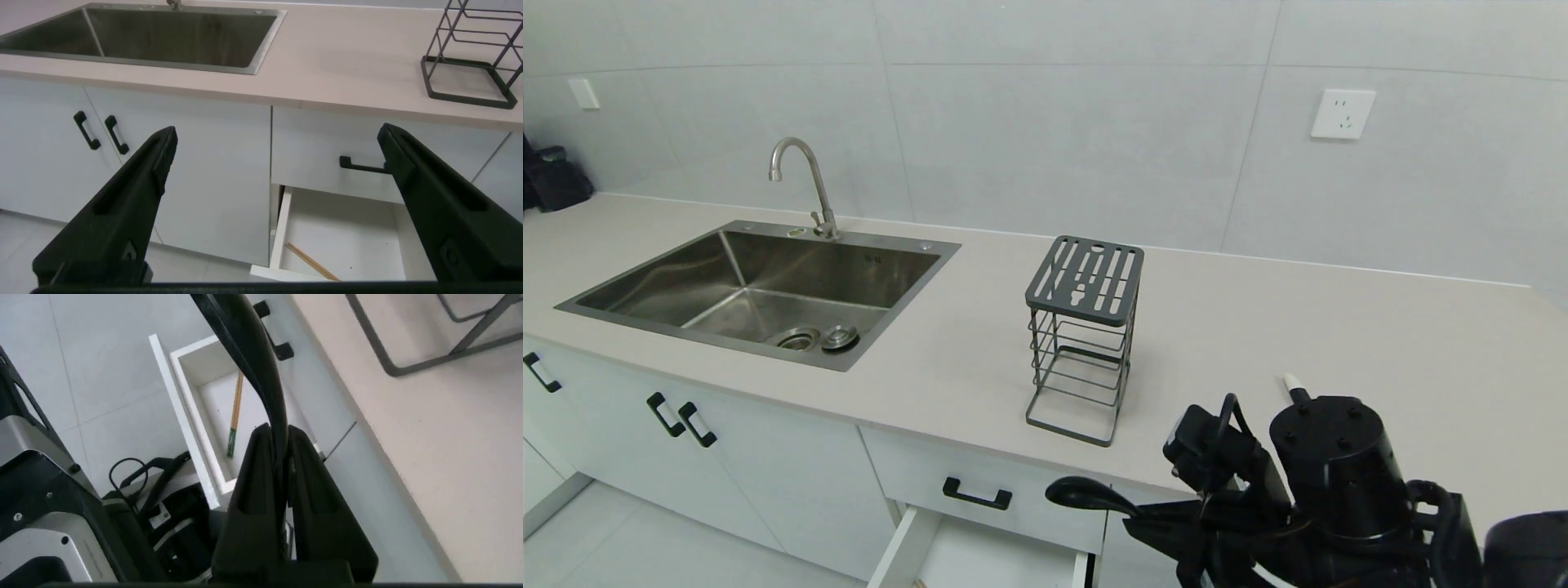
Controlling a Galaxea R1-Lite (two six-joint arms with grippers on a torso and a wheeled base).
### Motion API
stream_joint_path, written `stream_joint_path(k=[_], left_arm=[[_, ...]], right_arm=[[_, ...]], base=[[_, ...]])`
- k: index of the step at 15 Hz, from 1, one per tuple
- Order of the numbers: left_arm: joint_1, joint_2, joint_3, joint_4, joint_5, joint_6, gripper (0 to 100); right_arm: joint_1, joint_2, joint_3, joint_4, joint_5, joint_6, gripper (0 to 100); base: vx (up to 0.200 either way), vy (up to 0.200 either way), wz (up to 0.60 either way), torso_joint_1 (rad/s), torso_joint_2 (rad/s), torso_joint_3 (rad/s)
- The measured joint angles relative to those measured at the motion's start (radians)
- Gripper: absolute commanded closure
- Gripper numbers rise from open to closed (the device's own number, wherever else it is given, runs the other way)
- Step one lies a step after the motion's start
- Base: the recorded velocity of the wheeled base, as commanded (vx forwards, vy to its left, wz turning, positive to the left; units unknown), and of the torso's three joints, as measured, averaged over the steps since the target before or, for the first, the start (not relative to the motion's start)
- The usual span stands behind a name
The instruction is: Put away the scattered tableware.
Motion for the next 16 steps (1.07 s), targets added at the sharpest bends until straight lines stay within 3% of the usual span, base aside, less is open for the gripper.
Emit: stream_joint_path(k=[10,16], left_arm=[[0.000,0.000,0.000,-0.001,0.000,0.000,0],[0.000,0.000,0.000,0.000,0.000,0.000,0]], right_arm=[[0.124,0.128,-0.197,-0.001,0.010,0.086,100],[0.168,0.195,-0.298,-0.003,0.009,0.099,100]], base=[[0.000,0.000,0.00,-0.009,0.02,0.011],[0.000,0.000,0.00,-0.220,0.48,0.255]])
